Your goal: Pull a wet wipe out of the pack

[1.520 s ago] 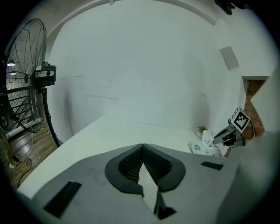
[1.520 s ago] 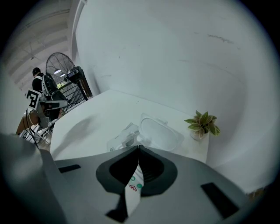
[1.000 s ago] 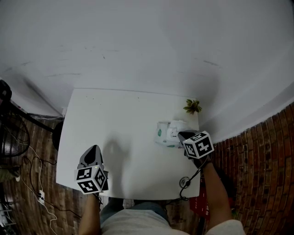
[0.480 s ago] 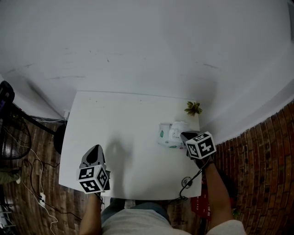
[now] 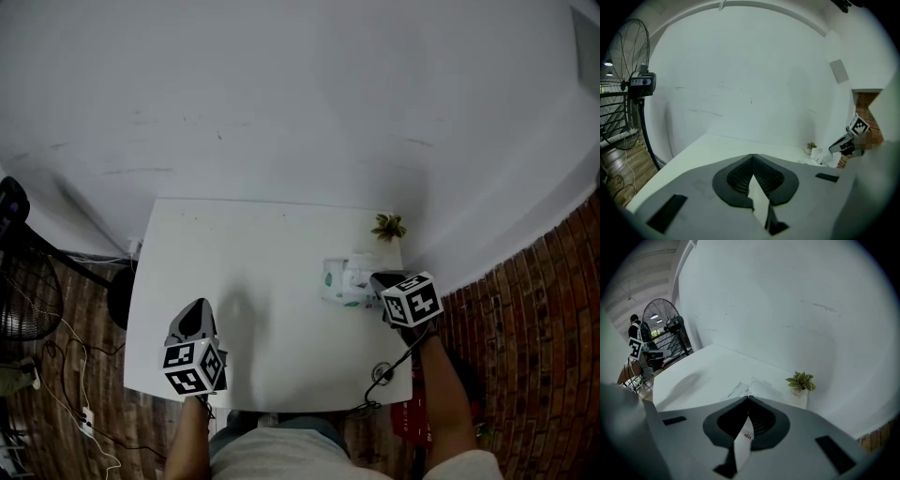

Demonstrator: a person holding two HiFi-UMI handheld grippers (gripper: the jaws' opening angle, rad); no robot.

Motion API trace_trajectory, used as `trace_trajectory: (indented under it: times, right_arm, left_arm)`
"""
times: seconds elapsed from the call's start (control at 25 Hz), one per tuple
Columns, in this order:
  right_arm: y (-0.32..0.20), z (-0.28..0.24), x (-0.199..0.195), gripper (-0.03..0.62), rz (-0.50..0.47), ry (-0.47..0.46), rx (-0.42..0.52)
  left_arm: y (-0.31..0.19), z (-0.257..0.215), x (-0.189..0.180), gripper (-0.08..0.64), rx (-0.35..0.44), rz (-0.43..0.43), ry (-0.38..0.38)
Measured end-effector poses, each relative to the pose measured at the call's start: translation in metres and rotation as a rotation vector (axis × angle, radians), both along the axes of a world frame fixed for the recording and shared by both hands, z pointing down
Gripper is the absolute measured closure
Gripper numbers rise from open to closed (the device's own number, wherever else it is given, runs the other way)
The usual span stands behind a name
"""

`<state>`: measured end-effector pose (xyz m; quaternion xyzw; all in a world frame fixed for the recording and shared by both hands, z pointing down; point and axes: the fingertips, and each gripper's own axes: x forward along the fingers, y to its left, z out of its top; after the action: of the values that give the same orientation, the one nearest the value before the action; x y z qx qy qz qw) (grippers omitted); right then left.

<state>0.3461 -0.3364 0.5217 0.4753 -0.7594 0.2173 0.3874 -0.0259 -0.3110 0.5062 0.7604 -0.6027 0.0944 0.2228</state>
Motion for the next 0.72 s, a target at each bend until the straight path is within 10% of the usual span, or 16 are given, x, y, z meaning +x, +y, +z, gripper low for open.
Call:
trace_trajectory:
  times: [0.72]
  right_arm:
    - [0.022,-0.051,-0.004,0.588,0.118,-0.008,0.116]
  left_arm:
    - [-0.027,-0.025,-0.01,0.558,0.068,0.05,0.066]
